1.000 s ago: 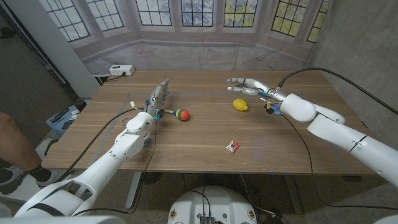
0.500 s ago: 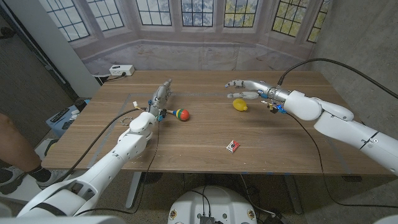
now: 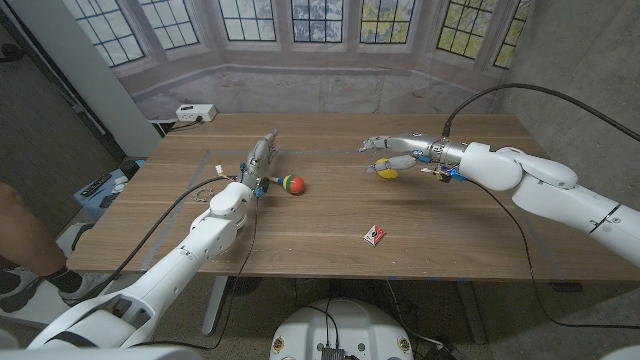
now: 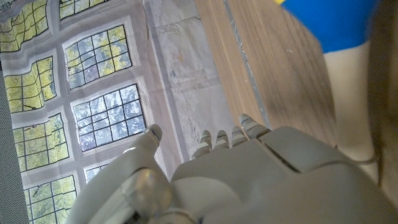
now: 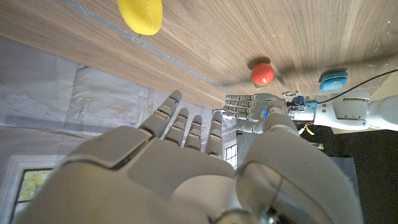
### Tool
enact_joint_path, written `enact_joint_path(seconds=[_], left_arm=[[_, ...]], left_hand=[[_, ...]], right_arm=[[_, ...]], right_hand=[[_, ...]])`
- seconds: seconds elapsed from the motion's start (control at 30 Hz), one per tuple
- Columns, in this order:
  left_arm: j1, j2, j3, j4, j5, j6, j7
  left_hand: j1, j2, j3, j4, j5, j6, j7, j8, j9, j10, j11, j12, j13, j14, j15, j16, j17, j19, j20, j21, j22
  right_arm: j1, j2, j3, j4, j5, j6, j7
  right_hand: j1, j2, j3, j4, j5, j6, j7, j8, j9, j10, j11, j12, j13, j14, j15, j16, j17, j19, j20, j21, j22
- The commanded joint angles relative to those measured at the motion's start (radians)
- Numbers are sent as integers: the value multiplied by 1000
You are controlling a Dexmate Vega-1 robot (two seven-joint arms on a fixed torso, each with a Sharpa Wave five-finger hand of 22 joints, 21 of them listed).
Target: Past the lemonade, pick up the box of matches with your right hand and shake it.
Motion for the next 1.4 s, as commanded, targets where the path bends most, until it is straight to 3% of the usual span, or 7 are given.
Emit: enact_joint_path(seconds=[0.03, 0.33, 0.6, 0.77, 0.83, 0.9, 1.4], left_arm=[[9, 4, 3, -24, 11, 11, 20], [9, 8, 2, -30, 15, 14, 23], [1, 6, 4, -23, 18, 12, 20], [-5, 7, 4, -20, 19, 13, 17], [-7, 7, 3, -19, 18, 14, 16], [-8, 7, 2, -17, 19, 11, 16], [-5, 15, -2, -23, 19, 8, 15]], left_hand=[[11, 0, 4, -5, 6, 7, -1, -2, 3, -2, 8, -3, 5, -5, 6, -2, 4, 2, 11, -1, 3], [10, 0, 5, -5, 5, 3, 0, -5, 3, -3, 8, -4, 5, -5, 7, -1, 4, 1, 11, -2, 3], [8, -1, 5, -5, 5, 3, 0, -5, 3, -5, 8, -5, 5, -6, 9, -1, 4, 1, 12, -2, 3], [8, -1, 5, -5, 5, 2, 1, -5, 3, -5, 10, -5, 5, -7, 9, -2, 4, 0, 12, -2, 3], [7, -1, 5, -6, 5, 3, 0, -5, 3, -6, 9, -5, 5, -7, 11, -2, 4, 0, 12, -2, 3], [7, -1, 6, -5, 5, 2, 1, -5, 3, -5, 8, -5, 5, -7, 11, -2, 5, 0, 12, -2, 3], [6, -1, 7, -7, 5, 3, 1, -5, 3, -3, 9, -4, 5, -5, 10, -1, 4, 1, 13, -2, 3]], right_arm=[[25, -23, -8, -20, -77, 43, 84], [34, -36, -3, -28, -115, 77, 126], [13, -57, 16, -50, -119, 73, 153], [-12, -66, 25, -68, -120, 53, 162], [-22, -68, 28, -72, -111, 48, 164], [-30, -70, 30, -80, -108, 40, 169], [-121, -118, 64, -153, -138, -16, 143]], right_hand=[[18, -5, 3, -7, 3, 1, -11, -4, 3, -8, 4, -3, 5, -8, -1, -3, 3, -3, 3, -1, 3], [41, -19, 7, -16, 6, -2, -14, -7, 4, -37, 9, -5, 5, -35, 8, -9, 4, -9, -3, -2, 3], [61, -35, 8, -20, 11, -1, -34, -7, 5, -63, 14, -6, 6, -51, 15, -11, 4, -18, -1, -4, 3], [75, -46, 9, -21, 14, 12, -53, -2, 5, -87, 13, -7, 6, -63, 21, -11, 5, -25, 1, -4, 3], [87, -53, 11, -21, 17, 28, -84, 3, 6, -92, 14, -3, 6, -67, 23, -9, 5, -27, 5, -3, 3], [95, -56, 12, -21, 19, 37, -97, 5, 7, -97, 14, -2, 6, -71, 28, -9, 5, -28, 9, -3, 3], [127, -70, 18, -24, 26, 53, -106, 9, 8, -123, 16, -4, 6, -84, 34, -8, 6, -36, 14, -3, 3]])
